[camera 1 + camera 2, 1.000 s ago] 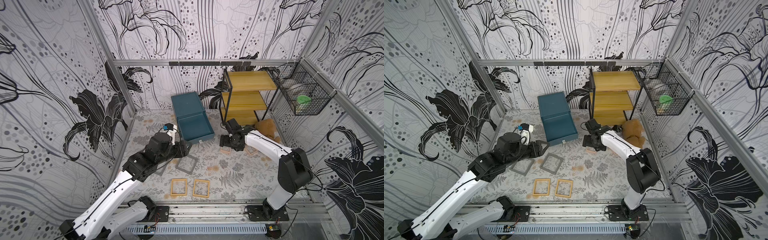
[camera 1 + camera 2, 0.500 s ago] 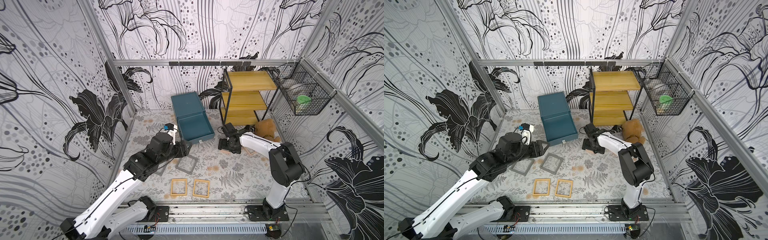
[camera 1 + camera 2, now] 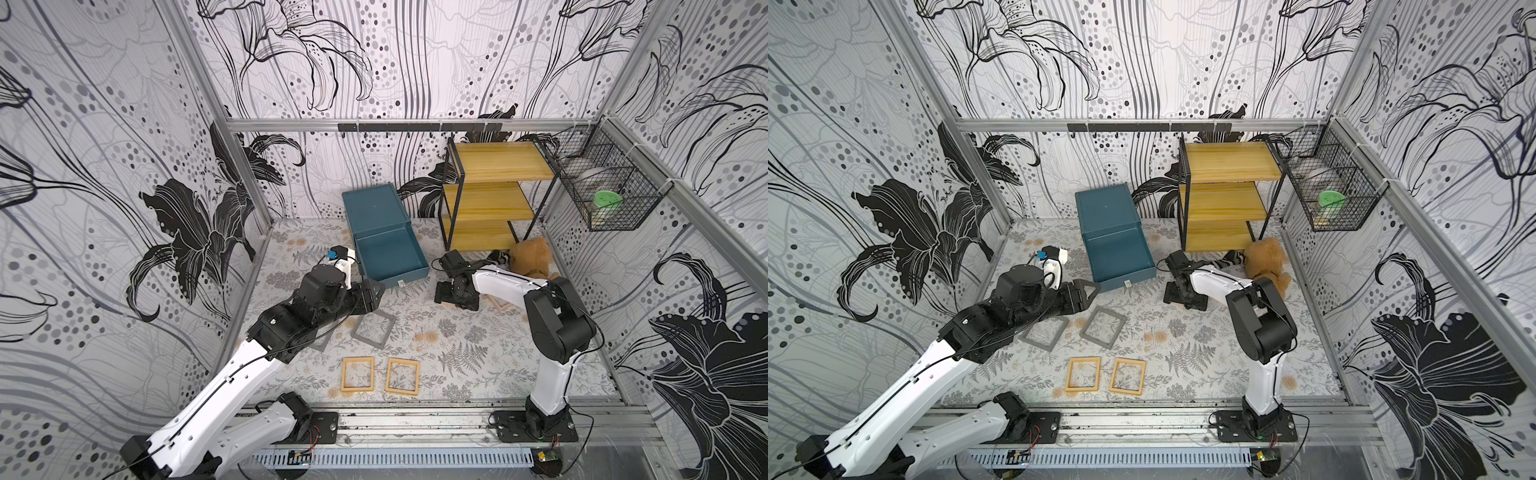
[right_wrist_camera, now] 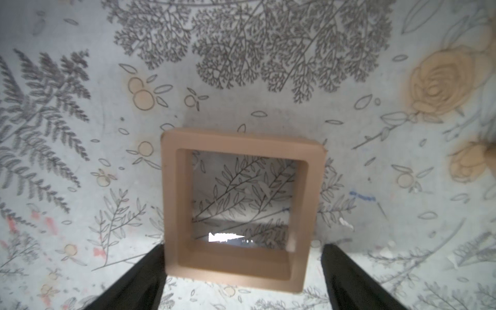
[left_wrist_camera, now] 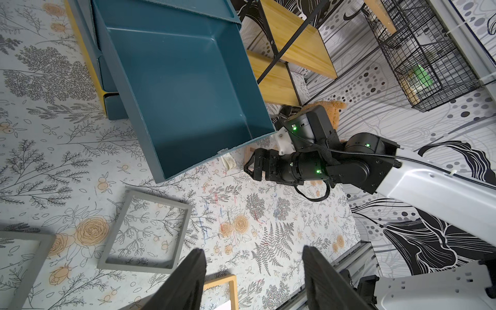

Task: Place the brooch boxes into the drawer by color
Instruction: Pick up the brooch box from the center of the board.

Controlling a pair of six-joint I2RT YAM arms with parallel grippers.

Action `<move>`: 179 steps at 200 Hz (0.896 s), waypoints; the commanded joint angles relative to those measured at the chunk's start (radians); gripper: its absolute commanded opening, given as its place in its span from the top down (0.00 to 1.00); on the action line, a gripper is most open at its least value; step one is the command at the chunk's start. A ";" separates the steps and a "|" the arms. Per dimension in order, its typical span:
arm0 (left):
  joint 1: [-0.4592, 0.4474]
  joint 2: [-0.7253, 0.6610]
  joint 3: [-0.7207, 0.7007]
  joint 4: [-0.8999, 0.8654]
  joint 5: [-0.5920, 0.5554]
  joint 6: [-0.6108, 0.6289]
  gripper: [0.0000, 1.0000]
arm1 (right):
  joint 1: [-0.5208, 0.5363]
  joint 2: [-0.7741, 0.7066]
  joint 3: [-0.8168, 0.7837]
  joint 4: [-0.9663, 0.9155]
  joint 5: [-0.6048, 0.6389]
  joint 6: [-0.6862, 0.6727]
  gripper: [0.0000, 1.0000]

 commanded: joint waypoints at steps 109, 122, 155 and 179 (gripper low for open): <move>-0.009 0.009 0.000 0.044 -0.066 -0.007 0.37 | 0.000 -0.056 0.007 -0.055 0.124 -0.052 0.53; -0.008 -0.001 -0.008 0.046 -0.080 -0.008 0.37 | 0.000 -0.096 0.010 -0.084 0.125 -0.057 0.55; -0.008 -0.017 0.004 0.034 -0.123 -0.017 0.37 | 0.005 -0.215 0.051 -0.202 0.124 -0.078 0.57; -0.008 -0.023 0.020 0.014 -0.179 -0.028 0.37 | 0.015 -0.309 0.110 -0.297 0.116 -0.095 0.59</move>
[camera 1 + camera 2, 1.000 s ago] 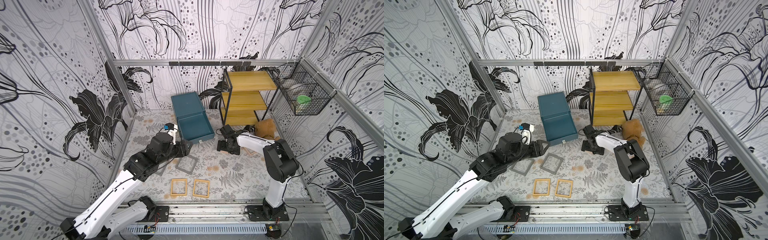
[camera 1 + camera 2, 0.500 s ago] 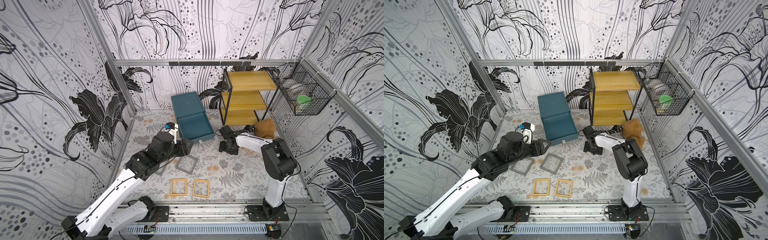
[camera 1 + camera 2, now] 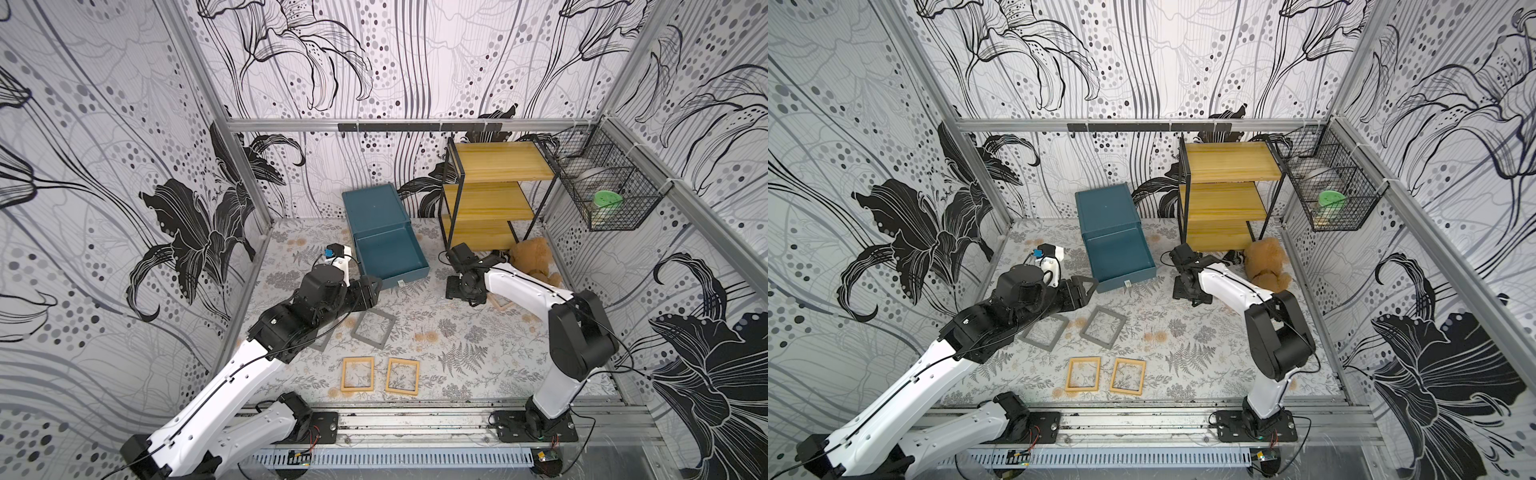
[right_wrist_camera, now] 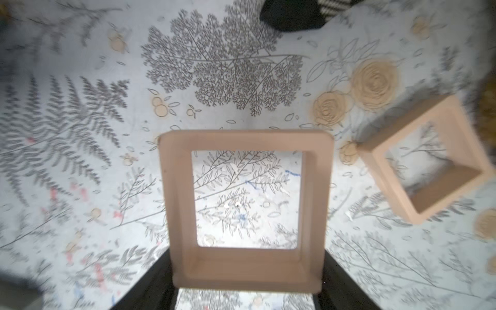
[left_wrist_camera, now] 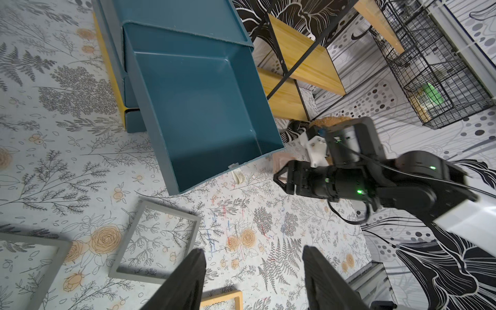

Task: Place the brooch boxes into the drawer by color
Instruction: Pick up the brooch box from the center of the board, then place the brooch box in the drawer.

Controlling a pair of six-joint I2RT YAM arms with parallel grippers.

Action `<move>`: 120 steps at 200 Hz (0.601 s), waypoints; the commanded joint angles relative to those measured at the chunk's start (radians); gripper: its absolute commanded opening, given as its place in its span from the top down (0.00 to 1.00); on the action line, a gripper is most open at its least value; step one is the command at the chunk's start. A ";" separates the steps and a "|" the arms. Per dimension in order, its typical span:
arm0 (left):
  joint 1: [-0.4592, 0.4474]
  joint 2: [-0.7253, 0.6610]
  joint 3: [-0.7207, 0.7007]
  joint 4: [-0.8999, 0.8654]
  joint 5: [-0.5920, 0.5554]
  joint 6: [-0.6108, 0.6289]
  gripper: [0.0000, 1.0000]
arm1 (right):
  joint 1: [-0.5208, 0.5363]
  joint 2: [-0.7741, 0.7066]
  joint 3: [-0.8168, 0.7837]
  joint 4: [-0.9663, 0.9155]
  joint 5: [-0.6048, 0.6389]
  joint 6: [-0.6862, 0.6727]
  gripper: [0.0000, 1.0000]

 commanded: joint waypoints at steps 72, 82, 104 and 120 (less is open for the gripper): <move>-0.003 -0.002 0.045 -0.068 -0.197 -0.053 0.37 | 0.158 -0.104 0.389 -0.304 -0.004 -0.051 0.61; -0.003 -0.004 0.045 -0.074 -0.206 -0.063 0.37 | 0.173 -0.096 0.418 -0.296 -0.016 -0.053 0.62; -0.004 -0.012 0.047 -0.088 -0.215 -0.072 0.38 | 0.214 -0.066 0.468 -0.263 -0.044 -0.079 0.62; -0.003 -0.020 0.052 -0.115 -0.235 -0.081 0.38 | 0.246 -0.038 0.503 -0.232 -0.066 -0.108 0.62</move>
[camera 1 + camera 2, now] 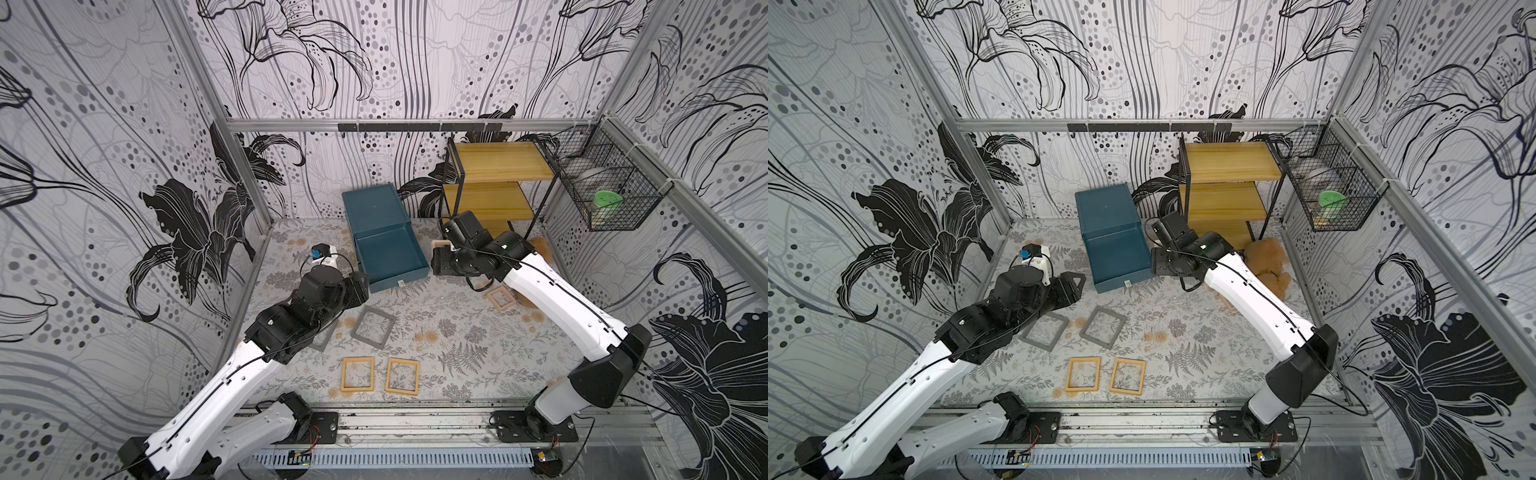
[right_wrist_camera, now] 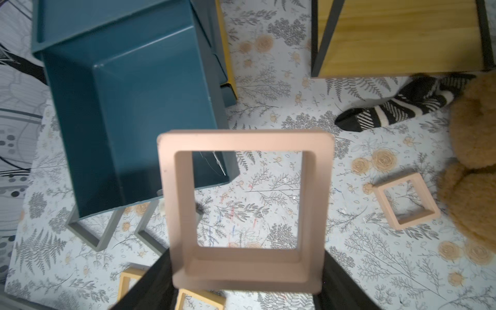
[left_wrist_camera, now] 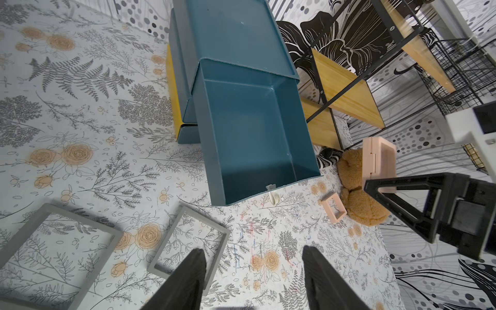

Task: Place the brooch boxes into the drawer by color
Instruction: Place the brooch box in the drawer.

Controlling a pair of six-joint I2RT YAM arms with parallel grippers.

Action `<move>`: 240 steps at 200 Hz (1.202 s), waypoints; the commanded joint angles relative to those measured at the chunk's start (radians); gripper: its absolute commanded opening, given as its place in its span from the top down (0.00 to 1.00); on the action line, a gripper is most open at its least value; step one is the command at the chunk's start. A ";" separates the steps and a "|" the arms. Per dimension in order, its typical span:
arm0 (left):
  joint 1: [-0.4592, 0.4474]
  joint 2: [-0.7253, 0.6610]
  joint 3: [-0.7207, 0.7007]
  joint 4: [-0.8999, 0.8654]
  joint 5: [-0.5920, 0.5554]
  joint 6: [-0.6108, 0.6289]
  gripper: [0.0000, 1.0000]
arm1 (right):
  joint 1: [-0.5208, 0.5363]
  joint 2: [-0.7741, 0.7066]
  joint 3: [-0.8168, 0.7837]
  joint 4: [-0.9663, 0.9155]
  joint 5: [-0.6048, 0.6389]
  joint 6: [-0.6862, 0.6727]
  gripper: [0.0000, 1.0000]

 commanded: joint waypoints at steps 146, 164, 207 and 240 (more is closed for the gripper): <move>-0.003 -0.047 0.052 -0.174 -0.178 -0.096 0.38 | 0.116 0.486 0.544 -0.066 -0.106 -0.075 0.62; -0.004 -0.046 0.051 -0.172 -0.179 -0.096 0.38 | 0.119 0.529 0.579 -0.087 -0.114 -0.072 0.63; -0.004 -0.044 0.045 -0.168 -0.172 -0.094 0.38 | 0.121 0.593 0.617 -0.117 -0.146 -0.069 0.62; -0.003 -0.039 0.043 -0.163 -0.166 -0.095 0.38 | 0.125 0.628 0.639 -0.135 -0.159 -0.072 0.61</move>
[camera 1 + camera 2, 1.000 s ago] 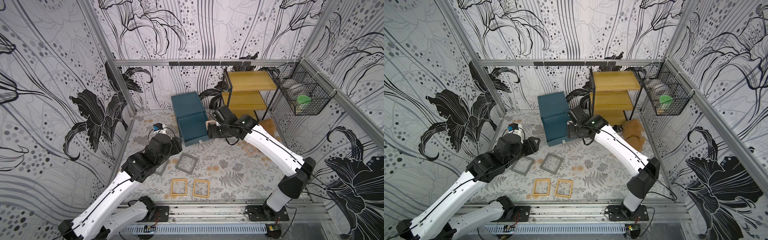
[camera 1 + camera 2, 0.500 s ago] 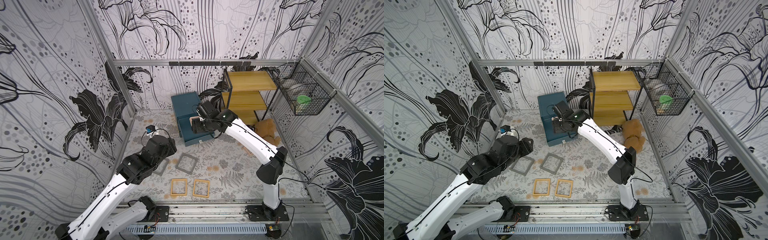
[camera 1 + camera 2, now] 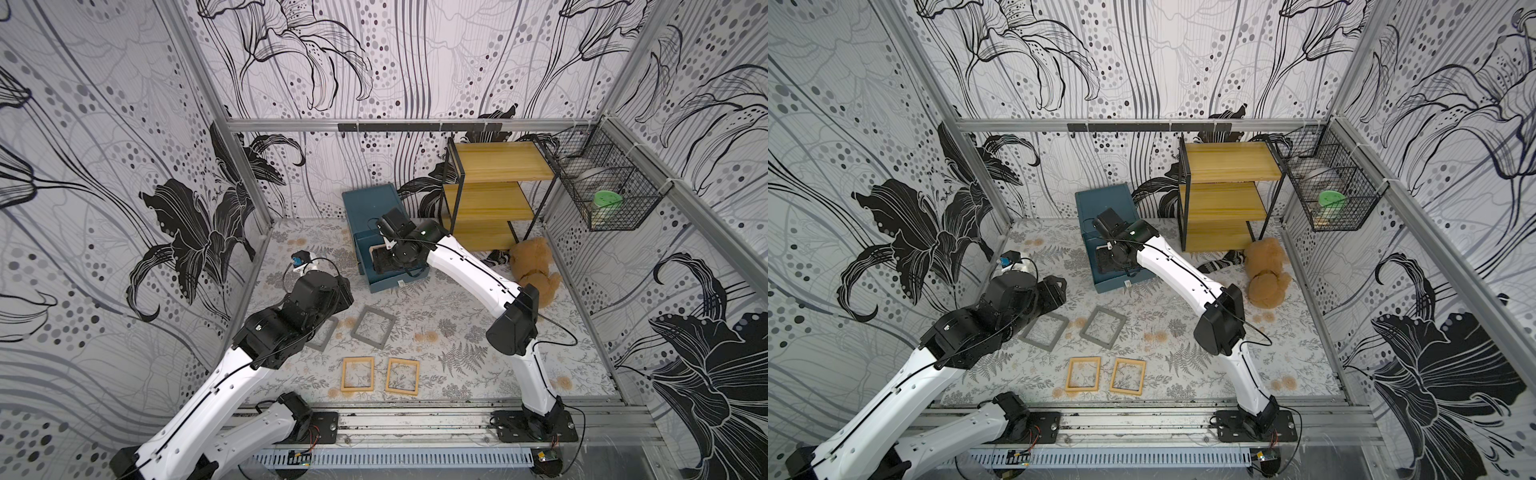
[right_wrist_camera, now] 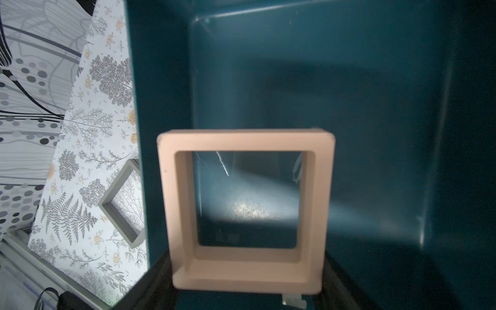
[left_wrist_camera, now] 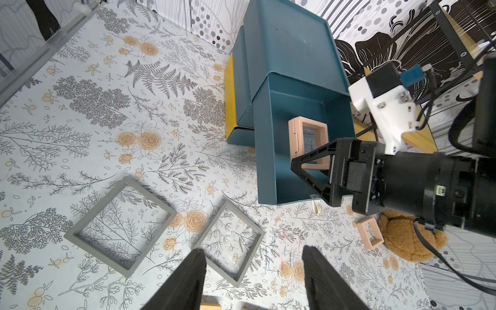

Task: Place the brooch boxes into the drawer by color
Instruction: Place the brooch box in the drawer.

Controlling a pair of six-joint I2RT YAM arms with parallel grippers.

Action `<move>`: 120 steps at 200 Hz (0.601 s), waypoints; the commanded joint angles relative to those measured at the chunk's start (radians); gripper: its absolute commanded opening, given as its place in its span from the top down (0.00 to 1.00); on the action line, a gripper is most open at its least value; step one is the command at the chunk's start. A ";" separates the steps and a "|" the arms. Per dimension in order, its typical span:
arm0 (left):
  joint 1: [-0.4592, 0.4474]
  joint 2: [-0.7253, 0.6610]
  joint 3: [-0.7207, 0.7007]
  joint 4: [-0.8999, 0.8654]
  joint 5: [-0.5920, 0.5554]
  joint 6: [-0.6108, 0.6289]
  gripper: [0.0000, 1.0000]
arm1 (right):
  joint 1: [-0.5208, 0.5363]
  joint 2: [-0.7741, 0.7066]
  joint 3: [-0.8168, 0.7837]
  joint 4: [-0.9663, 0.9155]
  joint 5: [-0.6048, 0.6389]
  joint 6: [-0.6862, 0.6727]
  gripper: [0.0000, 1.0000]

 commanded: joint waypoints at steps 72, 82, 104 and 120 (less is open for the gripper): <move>-0.004 -0.001 0.007 0.019 -0.003 -0.001 0.38 | 0.013 0.080 0.087 -0.072 -0.033 -0.015 0.58; -0.003 0.000 0.005 0.017 -0.003 -0.002 0.38 | 0.013 0.086 0.089 -0.077 -0.034 -0.015 0.57; -0.003 -0.002 0.003 0.019 -0.001 -0.003 0.38 | 0.013 0.099 0.094 -0.091 -0.035 -0.015 0.56; -0.003 -0.002 0.002 0.021 -0.001 -0.003 0.38 | 0.013 0.100 0.094 -0.090 -0.037 -0.013 0.53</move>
